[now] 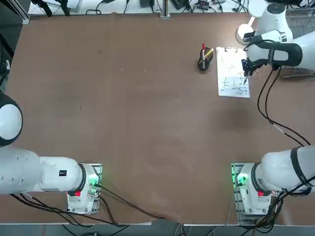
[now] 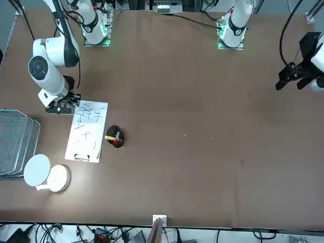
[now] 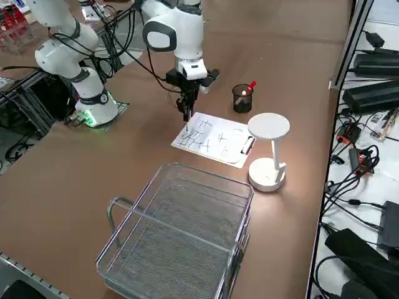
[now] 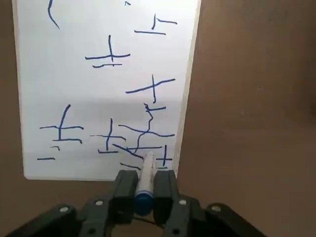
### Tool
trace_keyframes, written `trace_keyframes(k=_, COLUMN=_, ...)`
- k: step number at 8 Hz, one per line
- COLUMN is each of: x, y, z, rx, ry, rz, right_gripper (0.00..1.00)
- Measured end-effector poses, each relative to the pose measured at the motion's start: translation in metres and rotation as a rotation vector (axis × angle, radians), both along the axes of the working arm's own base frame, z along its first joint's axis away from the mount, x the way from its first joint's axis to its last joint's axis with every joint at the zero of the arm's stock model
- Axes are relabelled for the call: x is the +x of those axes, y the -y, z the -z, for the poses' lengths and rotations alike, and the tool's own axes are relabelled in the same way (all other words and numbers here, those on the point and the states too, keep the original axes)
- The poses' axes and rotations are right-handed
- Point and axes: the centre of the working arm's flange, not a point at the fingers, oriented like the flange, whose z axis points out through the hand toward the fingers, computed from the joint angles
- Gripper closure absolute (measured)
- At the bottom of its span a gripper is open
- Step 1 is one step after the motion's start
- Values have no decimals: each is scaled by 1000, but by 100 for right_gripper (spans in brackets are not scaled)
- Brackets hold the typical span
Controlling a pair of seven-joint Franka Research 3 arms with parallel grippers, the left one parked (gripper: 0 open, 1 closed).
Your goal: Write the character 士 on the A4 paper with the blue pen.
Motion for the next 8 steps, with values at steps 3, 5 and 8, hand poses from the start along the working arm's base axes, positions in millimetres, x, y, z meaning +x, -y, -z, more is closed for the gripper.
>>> trace_keyframes(k=3, x=0, y=0, z=0, rx=-2, ry=2, rz=-10, right_gripper=79)
trace_keyframes(k=5, x=1, y=-1, z=1, rx=1, ry=6, rz=-21, right_gripper=79)
trace_keyframes(k=8, x=-1, y=-2, z=9, rx=7, ry=12, rz=-33, right_gripper=79)
